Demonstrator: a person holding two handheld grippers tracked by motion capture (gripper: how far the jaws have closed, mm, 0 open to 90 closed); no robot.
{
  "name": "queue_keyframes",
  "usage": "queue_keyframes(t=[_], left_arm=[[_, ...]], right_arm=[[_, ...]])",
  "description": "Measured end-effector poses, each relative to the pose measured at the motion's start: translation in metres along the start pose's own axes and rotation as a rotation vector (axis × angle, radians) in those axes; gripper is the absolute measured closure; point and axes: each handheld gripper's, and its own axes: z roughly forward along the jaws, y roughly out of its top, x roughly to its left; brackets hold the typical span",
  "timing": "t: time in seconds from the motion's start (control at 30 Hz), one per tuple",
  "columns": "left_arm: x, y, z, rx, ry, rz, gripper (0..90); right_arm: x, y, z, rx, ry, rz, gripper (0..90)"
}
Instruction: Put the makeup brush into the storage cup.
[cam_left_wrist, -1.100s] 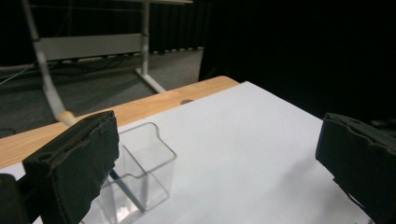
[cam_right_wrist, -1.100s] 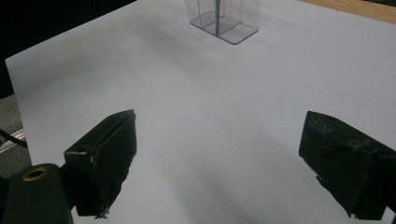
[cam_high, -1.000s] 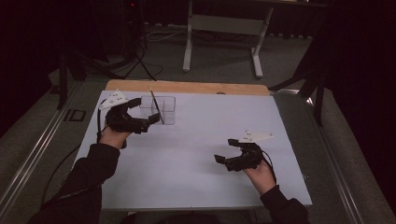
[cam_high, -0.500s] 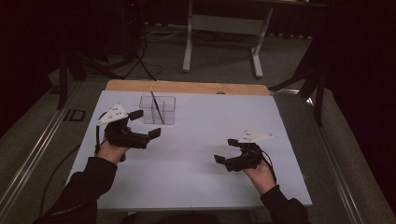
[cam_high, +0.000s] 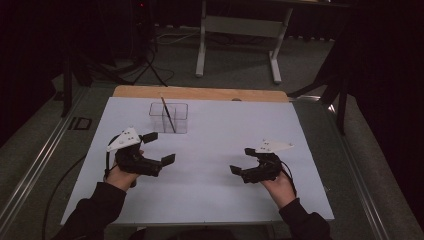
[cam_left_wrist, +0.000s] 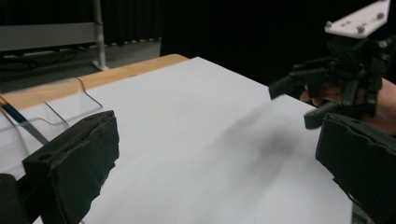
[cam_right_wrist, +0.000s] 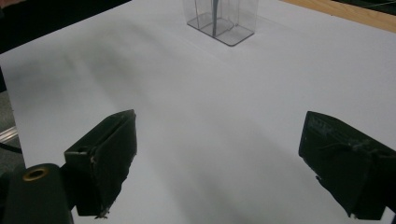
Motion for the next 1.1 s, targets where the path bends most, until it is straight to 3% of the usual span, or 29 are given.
queue_keyframes(t=[0.33,0.6,1.1], left_arm=[[-0.005,-0.021,0.000,0.008,-0.018,0.003,0.0],[-0.006,-0.046,0.006,0.055,-0.034,-0.009,0.0],[0.001,-0.072,0.006,0.110,-0.013,0.027,0.0]], right_arm=[[0.001,0.000,0.001,0.006,-0.001,-0.012,11.1],[0.001,0.000,0.002,0.011,-0.001,-0.019,11.2],[0.003,-0.003,0.006,0.028,-0.010,-0.046,12.7]])
